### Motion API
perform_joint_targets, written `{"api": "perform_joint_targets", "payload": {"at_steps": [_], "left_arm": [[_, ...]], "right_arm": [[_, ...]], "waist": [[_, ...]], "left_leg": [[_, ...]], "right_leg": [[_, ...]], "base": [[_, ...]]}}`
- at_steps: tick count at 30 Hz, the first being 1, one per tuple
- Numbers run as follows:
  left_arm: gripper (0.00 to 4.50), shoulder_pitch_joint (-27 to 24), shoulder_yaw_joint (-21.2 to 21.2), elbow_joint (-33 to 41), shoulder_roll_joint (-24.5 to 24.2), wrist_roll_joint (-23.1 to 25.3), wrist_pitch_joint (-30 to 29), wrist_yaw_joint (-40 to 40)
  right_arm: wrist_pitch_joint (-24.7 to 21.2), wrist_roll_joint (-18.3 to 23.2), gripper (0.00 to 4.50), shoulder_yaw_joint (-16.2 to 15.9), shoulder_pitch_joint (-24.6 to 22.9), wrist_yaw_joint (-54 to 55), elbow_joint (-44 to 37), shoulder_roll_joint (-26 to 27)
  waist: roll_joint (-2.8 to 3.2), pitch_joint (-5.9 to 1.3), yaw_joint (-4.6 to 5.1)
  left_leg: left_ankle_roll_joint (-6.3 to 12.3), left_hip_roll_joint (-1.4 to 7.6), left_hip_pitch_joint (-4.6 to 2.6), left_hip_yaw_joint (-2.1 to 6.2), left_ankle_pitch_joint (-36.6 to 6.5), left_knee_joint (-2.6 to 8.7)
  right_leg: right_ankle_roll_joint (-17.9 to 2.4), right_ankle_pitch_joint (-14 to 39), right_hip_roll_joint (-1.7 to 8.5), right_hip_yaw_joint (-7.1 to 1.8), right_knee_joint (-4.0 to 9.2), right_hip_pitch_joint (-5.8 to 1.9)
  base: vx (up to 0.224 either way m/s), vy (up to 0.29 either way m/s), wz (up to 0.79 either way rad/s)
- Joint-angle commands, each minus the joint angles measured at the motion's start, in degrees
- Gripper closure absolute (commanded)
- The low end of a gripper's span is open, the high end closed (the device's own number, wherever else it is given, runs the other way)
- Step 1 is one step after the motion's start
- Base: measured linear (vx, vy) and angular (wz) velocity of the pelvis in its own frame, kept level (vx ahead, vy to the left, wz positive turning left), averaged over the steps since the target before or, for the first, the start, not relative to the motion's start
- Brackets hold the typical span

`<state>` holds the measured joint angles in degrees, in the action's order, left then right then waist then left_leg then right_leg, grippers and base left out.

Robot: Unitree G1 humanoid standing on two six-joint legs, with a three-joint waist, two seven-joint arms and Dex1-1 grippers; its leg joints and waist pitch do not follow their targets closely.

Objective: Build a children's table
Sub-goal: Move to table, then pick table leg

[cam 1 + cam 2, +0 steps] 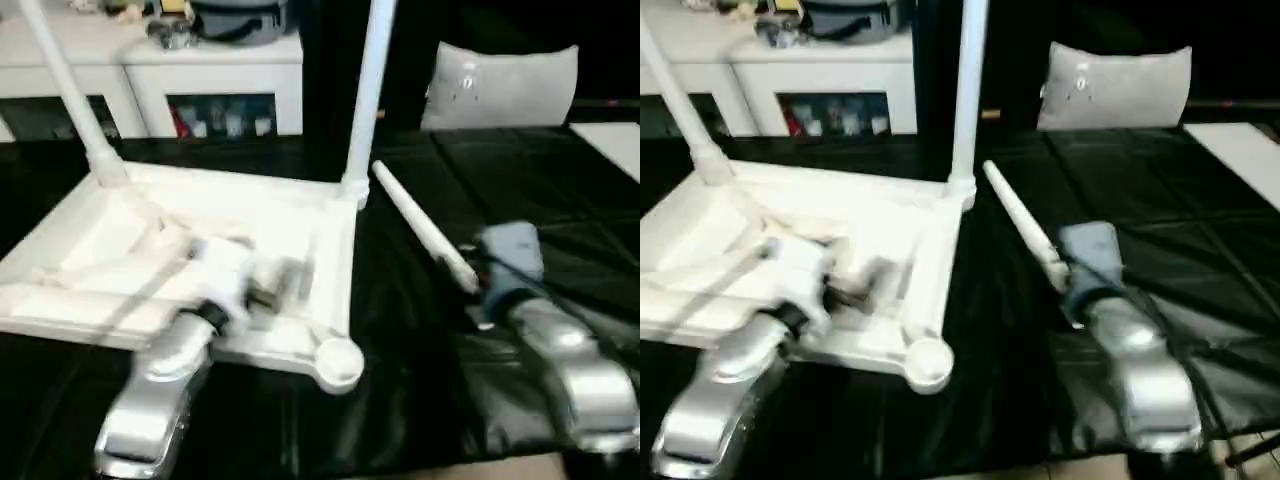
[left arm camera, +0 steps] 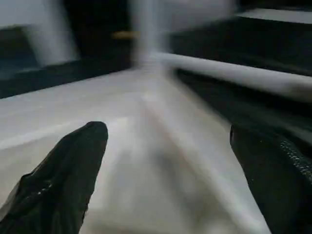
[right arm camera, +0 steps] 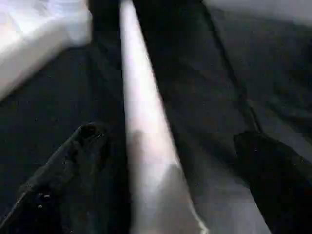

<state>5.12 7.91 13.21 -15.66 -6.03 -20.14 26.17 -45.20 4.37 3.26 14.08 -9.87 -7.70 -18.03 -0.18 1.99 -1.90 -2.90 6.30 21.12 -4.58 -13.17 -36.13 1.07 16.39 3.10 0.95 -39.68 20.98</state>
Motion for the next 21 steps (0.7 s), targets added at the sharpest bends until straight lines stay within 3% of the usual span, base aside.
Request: {"api": "perform_joint_targets", "payload": {"at_steps": [1, 2, 3, 4, 5, 6, 7, 9, 11, 14, 17, 21], "left_arm": [[0.04, 1.0, 0.1, 1.7, -2.9, -2.1, -2.6, 5.3], [0.04, 1.0, 0.1, 1.7, -2.9, -2.1, -2.6, 5.3], [0.04, 1.9, 0.4, 2.1, -4.4, -3.2, -3.8, 7.9], [0.04, 2.3, 0.5, 2.3, -5.1, -3.8, -4.3, 9.1], [0.04, 3.2, 0.9, 2.5, -6.5, -4.6, -5.4, 11.4], [0.04, 3.7, 1.2, 2.8, -7.7, -4.9, -6.1, 12.9], [0.04, 4.0, 1.5, 2.9, -8.3, -5.2, -6.4, 13.7], [0.04, 4.8, 2.1, 3.4, -10.0, -6.1, -7.7, 15.7], [0.04, 5.4, 2.2, 3.6, -10.7, -6.6, -8.8, 16.4], [0.04, 6.3, 2.3, 3.6, -11.4, -7.1, -10.5, 17.3], [0.0, 6.3, 2.3, 3.9, -11.7, -7.2, -10.8, 17.6], [0.0, 6.2, 2.3, 4.8, -12.3, -7.7, -11.6, 17.8]], "right_arm": [[-3.3, 1.4, 0.0, -1.0, 3.9, -3.2, 3.0, -2.0], [-3.3, 1.4, 0.0, -1.0, 3.9, -3.2, 3.0, -2.0], [-4.4, 1.3, 0.0, -2.4, 6.3, -5.3, 5.9, -3.9], [-4.9, 1.2, 0.0, -3.0, 7.5, -6.1, 7.4, -4.7], [-4.8, 0.6, 0.0, -3.6, 10.2, -7.1, 10.9, -5.6], [-4.4, 0.7, 0.0, -3.7, 12.4, -8.5, 14.1, -5.9], [-4.1, 0.6, 0.0, -3.9, 13.6, -9.3, 15.9, -6.1], [-4.0, -0.3, 0.0, -5.3, 17.6, -11.7, 22.2, -7.0], [-4.3, -0.2, 0.0, -5.8, 20.3, -13.1, 26.9, -6.9], [0.1, -1.1, 0.0, -8.0, 26.5, -17.2, 40.0, -6.6], [1.0, -2.0, 0.36, -9.1, 28.8, -18.1, 45.4, -6.5], [1.6, -4.5, 0.55, -10.9, 31.8, -18.1, 52.4, -6.6]], "waist": [[0.19, -3.16, -0.99], [0.34, -2.83, -0.81], [0.85, -2.54, -0.88], [0.96, -2.37, -0.81], [1.39, -2.06, -0.98], [1.75, -1.57, -1.09], [1.37, -0.95, -1.18], [1.0, -1.15, -1.33], [1.18, -1.31, -1.79], [1.66, -1.85, -1.83], [1.43, -1.9, -1.86], [1.21, -2.42, -2.52]], "left_leg": [[-0.08, 2.66, -0.02, 0.44, 4.9, 3.34], [-1.14, 3.15, -0.24, 0.67, 2.3, 3.94], [-2.8, 4.3, -0.67, 0.83, -1.9, 4.38], [-3.31, 4.57, -0.96, 0.89, -3.4, 4.62], [-3.72, 4.86, -1.46, 0.19, -7.0, 4.85], [-3.38, 5.13, -1.58, -0.31, -11.8, 5.23], [-3.24, 5.23, -1.79, -0.83, -16.5, 5.49], [-2.95, 5.05, -1.71, -1.23, -17.6, 5.43], [-2.17, 5.35, -1.63, -1.82, -14.5, 5.43], [-2.53, 5.45, -1.01, -2.04, -13.7, 5.35], [-2.21, 5.47, -0.9, -2.29, -13.1, 5.27], [-0.91, 5.57, -0.42, -2.67, -6.9, 4.96]], "right_leg": [[0.2, -37.7, 3.52, -1.15, 4.44, -4.42], [-1.5, -30.3, 3.39, -0.95, 4.95, -4.46], [-5.5, -18.1, 3.55, -1.2, 5.61, -4.14], [-8.0, -13.3, 3.64, -1.24, 5.78, -4.0], [-11.7, -5.8, 3.73, -1.41, 6.32, -3.12], [-13.9, 1.7, 4.09, -1.45, 6.87, -2.86], [-14.1, 10.2, 4.39, -1.65, 7.76, -2.42], [-13.5, 17.4, 4.85, -1.65, 8.15, -2.41], [-13.2, 16.0, 5.0, -1.63, 8.29, -2.17], [-14.6, 11.8, 4.94, -1.14, 7.55, -2.18], [-15.5, 9.1, 4.8, -1.13, 7.43, -2.01], [-16.6, 1.0, 4.63, -0.96, 6.76, -2.41]], "base": [[-0.046, -0.065, 0.0], [-0.068, -0.025, -0.04], [0.0, 0.0, 0.0], [-0.066, -0.001, -0.04], [-0.085, 0.012, 0.05], [-0.128, 0.022, 0.09], [-0.095, 0.019, 0.08], [-0.076, 0.019, 0.0], [-0.061, 0.012, 0.01], [0.0, 0.0, 0.0], [0.0, 0.0, 0.0], [0.0, 0.0, 0.0]]}}
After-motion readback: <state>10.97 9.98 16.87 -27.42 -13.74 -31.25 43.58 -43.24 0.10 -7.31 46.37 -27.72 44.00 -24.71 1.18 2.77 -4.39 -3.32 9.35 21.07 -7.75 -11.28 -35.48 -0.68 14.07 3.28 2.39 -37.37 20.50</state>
